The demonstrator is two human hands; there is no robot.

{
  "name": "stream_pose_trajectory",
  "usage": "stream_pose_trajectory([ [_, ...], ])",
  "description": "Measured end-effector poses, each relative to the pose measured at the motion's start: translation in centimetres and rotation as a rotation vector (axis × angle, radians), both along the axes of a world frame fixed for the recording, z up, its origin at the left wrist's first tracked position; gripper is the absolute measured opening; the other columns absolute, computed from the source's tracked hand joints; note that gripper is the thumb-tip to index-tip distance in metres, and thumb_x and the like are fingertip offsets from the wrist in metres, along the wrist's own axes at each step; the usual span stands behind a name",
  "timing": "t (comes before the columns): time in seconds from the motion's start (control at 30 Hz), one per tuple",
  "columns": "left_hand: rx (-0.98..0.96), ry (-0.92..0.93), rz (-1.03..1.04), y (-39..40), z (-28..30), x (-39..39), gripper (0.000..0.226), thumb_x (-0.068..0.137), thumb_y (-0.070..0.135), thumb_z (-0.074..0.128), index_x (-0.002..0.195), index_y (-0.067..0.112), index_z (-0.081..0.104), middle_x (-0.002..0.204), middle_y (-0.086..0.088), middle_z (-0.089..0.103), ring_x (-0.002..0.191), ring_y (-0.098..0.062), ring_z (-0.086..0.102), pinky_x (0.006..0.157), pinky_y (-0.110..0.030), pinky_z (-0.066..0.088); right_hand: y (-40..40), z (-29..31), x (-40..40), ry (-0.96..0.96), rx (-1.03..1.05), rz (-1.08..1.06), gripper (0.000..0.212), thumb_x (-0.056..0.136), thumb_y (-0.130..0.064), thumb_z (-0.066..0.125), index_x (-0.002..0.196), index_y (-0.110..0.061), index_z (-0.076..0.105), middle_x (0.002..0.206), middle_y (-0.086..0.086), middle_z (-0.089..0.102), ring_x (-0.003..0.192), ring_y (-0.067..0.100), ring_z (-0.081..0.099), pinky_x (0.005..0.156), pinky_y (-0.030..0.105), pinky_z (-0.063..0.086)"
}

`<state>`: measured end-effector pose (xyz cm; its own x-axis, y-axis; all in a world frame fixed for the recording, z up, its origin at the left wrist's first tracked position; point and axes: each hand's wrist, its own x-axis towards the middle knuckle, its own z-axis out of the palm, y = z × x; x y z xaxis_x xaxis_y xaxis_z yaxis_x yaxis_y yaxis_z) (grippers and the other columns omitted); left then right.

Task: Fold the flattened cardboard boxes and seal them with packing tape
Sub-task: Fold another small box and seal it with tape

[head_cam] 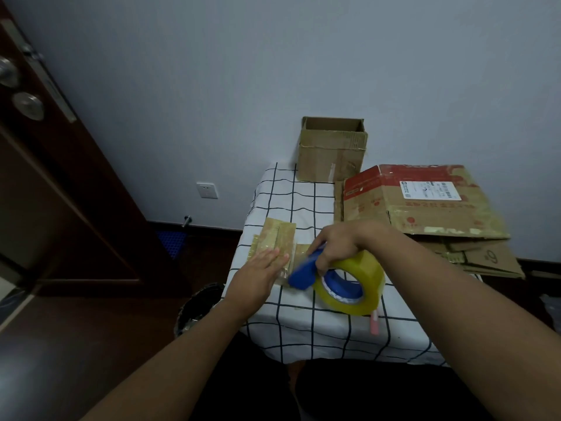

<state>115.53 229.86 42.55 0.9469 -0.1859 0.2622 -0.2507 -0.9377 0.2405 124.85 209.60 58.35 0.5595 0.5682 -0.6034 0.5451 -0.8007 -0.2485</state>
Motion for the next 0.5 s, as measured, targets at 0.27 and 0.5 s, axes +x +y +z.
stream_pose_trajectory([
  [0.27, -0.003, 0.051, 0.006, -0.1, 0.4, -0.2, 0.053, 0.101, 0.016, 0.047, 0.152, 0.026, 0.034, 0.159, -0.004, 0.031, 0.148, -0.022, 0.024, 0.120, -0.039, 0.023, -5.4, -0.4, -0.3, -0.115, 0.174, -0.195, 0.067, 0.081, -0.046, 0.071, 0.143, -0.038, 0.046, 0.134, -0.004, 0.049, 0.112, 0.018, 0.051, 0.097, 0.035, 0.044],
  [0.5, -0.294, 0.069, 0.179, -2.3, 2.1, -1.0, 0.050, 0.087, 0.043, 0.053, 0.133, 0.025, 0.060, 0.145, 0.002, 0.051, 0.137, -0.016, 0.041, 0.109, -0.026, 0.030, -4.9, -5.0, -2.6, -0.338, 0.642, -0.638, 0.075, 0.083, -0.048, 0.068, 0.150, -0.038, 0.034, 0.133, -0.001, 0.055, 0.105, 0.018, 0.055, 0.083, 0.035, 0.050],
])
